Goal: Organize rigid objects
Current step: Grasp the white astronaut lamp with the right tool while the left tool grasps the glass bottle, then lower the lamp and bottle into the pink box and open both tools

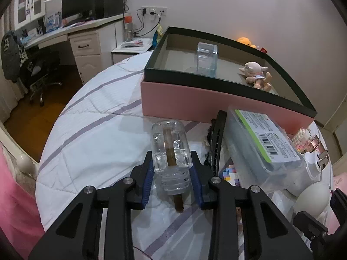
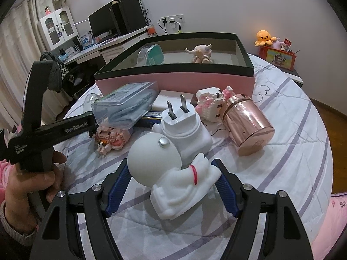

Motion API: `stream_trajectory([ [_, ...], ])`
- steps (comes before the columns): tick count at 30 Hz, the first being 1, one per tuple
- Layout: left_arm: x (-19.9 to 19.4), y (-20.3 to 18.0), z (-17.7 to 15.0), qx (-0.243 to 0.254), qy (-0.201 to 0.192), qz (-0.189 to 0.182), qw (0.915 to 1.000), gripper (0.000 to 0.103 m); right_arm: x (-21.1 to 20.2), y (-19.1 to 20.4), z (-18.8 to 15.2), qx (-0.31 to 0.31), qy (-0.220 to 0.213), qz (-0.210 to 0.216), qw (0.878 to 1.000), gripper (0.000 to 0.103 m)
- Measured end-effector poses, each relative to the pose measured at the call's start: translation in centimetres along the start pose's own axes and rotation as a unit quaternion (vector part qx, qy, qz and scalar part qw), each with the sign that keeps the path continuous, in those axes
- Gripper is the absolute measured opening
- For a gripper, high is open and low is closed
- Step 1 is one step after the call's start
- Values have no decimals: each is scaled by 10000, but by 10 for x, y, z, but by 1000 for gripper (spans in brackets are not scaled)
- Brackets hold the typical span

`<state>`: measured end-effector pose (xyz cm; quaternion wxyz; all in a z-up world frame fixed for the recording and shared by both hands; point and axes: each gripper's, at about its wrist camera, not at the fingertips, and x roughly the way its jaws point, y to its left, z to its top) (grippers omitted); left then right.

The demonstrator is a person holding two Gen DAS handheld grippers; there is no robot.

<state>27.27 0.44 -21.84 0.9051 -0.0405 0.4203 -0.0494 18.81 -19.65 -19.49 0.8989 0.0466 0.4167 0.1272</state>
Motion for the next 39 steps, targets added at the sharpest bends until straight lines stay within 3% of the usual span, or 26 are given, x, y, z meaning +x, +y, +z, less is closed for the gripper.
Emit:
stream_trajectory([
  [15,-31,1,-13,125,-167,-169,9996,31,-12,9,7,-43,-166,-92,9998,75],
  [24,-67,4,-7,218,-457,-250,9984,31,-29,22,19,-180,-378,-62,9991,75],
  [32,-103,-3,34,467,-988,-386,9933,31,-49,21,67,-354,-809,51,9961,75],
  [39,-107,-21,88,763,-1354,-525,9864,31,-47,2,136,-446,-1151,-24,9923,75],
])
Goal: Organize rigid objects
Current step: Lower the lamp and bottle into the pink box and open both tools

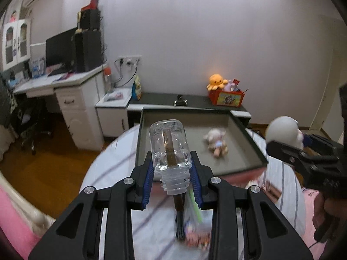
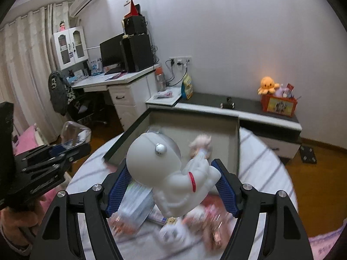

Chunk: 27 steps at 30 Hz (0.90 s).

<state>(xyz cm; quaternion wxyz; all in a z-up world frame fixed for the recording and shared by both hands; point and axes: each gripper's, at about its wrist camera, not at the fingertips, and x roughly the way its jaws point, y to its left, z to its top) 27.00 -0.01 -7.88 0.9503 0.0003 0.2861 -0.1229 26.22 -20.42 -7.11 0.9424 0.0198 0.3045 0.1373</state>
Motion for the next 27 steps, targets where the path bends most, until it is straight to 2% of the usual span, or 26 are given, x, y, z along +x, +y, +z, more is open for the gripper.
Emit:
stream_trajectory([
  [5,43,-5,30,43,123,-213,9997,31,48,-24,32,83,233,-53,9997,75],
  [10,93,-13,45,94,402,-353,9985,31,93,-55,43,346,583,-156,9976,75],
  [18,154,-40,42,234,904,-566,9940,32,139,-82,39,551,1119,-377,9915,75],
  [22,170,-48,36,271,1141,-544,9916,33,153,-89,31,631,1407,-391,9873,76],
  [23,170,-48,35,268,1155,-522,9916,41,154,-89,30,609,1454,-398,9867,76],
  [24,168,-47,35,243,1130,-490,9921,57,154,-88,28,593,1484,-385,9864,78],
  [25,165,-45,35,197,1064,-470,9930,67,153,-88,27,600,1497,-360,9863,82],
  [26,160,-43,35,159,973,-447,9941,84,152,-87,26,615,1506,-339,9861,82],
  [27,156,-42,35,149,906,-424,9949,94,150,-87,25,642,1517,-304,9859,83],
])
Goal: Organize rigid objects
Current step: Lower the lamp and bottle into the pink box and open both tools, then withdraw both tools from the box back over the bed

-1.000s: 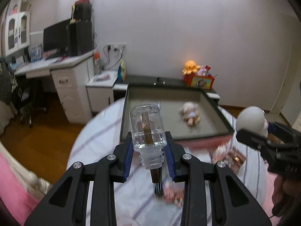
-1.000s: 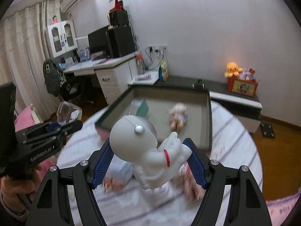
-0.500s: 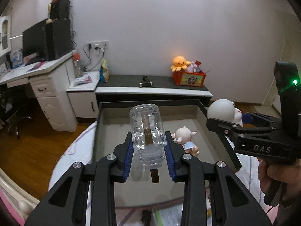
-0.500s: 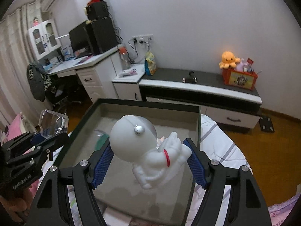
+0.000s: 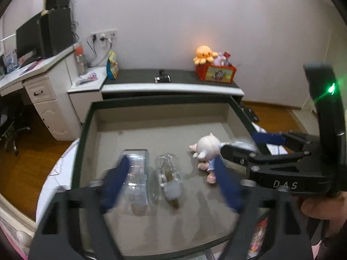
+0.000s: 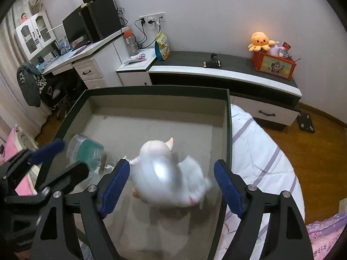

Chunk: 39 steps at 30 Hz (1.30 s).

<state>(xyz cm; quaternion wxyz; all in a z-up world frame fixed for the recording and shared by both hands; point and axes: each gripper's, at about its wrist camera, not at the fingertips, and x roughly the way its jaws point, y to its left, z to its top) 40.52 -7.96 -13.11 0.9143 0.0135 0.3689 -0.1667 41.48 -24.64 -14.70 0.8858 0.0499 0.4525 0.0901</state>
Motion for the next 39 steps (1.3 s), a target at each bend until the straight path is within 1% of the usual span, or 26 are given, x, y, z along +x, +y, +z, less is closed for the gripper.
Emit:
stream_trajectory([
  [2,-12,1,-2,29,-153,73,9999,96,-3,-1,-3,63,-15,47,10000,89],
  [3,-19,3,-2,40,-192,69,9998,98,-5,-1,-4,104,-45,75,9999,94],
  [4,-25,4,-3,39,-248,108,9996,98,-7,-1,-4,147,-82,148,9997,103],
  [5,-32,6,-4,34,-311,155,9994,100,-11,0,-5,206,-130,297,9993,103],
  [6,-39,7,-5,21,-374,178,9991,102,-17,2,-7,252,-182,308,9990,103],
  [8,-57,11,-10,-84,-534,252,9982,103,-26,9,-9,208,-272,106,9994,103],
  [11,-85,17,-17,-244,-766,374,9961,103,-45,17,-16,214,-460,119,9986,103],
  [15,-123,19,-32,-310,-1007,555,9929,103,-76,31,-28,179,-797,45,9966,103],
  [19,-149,20,-47,-390,-1084,714,9908,103,-118,44,-55,199,-1183,35,9928,103],
  [23,-174,16,-67,-412,-1070,858,9897,103,-153,51,-87,259,-1432,69,9893,103],
  [29,-212,3,-94,-426,-1302,978,9857,103,-194,61,-133,207,-1713,-18,9850,103],
  [33,-230,-9,-112,-466,-1457,1021,9829,103,-213,63,-156,151,-1869,-179,9821,103],
  [36,-240,-14,-130,-512,-1523,1061,9813,103,-220,63,-173,110,-1917,-288,9810,103],
  [39,-241,-20,-148,-505,-1430,1052,9828,103,-218,58,-188,135,-1845,-328,9822,103],
])
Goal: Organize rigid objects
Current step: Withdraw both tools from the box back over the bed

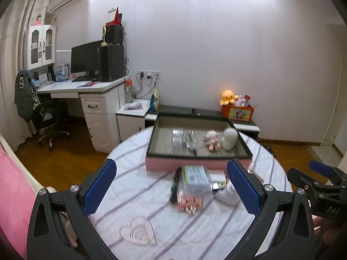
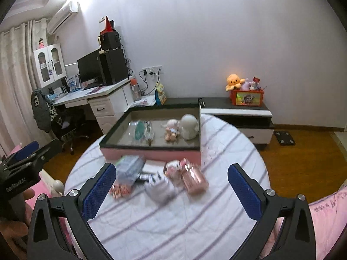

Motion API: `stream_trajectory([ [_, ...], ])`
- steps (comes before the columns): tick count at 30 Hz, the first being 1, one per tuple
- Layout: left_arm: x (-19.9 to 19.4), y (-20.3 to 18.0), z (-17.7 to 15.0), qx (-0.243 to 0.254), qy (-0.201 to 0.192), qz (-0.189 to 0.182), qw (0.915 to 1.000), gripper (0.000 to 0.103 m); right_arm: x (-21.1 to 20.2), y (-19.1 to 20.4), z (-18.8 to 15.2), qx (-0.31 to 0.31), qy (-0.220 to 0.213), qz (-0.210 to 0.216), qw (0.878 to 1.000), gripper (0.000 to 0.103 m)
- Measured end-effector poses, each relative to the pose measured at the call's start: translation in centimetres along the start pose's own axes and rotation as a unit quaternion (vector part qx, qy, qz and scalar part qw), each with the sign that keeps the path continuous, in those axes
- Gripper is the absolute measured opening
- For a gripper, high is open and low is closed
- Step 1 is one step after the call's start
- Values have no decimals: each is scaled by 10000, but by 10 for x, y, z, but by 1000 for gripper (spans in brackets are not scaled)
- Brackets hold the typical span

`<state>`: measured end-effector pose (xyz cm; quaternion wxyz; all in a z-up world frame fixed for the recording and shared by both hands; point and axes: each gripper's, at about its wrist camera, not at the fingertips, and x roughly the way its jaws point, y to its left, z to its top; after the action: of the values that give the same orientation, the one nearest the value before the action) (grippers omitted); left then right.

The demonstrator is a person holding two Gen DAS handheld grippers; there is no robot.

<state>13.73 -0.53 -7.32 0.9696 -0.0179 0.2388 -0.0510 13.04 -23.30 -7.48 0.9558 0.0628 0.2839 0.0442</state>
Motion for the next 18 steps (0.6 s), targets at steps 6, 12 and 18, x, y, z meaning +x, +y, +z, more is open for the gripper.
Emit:
stream_trajectory([
  [6,3,-2,-26,5,379,-32,9993,103,8,-6,-16,67,271,66,9996,103],
  [12,6,0,-29,-37,424,13,9991,103,8,-6,-19,40,249,113,9996,103],
  [18,11,-1,-27,-8,476,-35,9989,103,12,-7,-19,50,304,100,9995,103],
])
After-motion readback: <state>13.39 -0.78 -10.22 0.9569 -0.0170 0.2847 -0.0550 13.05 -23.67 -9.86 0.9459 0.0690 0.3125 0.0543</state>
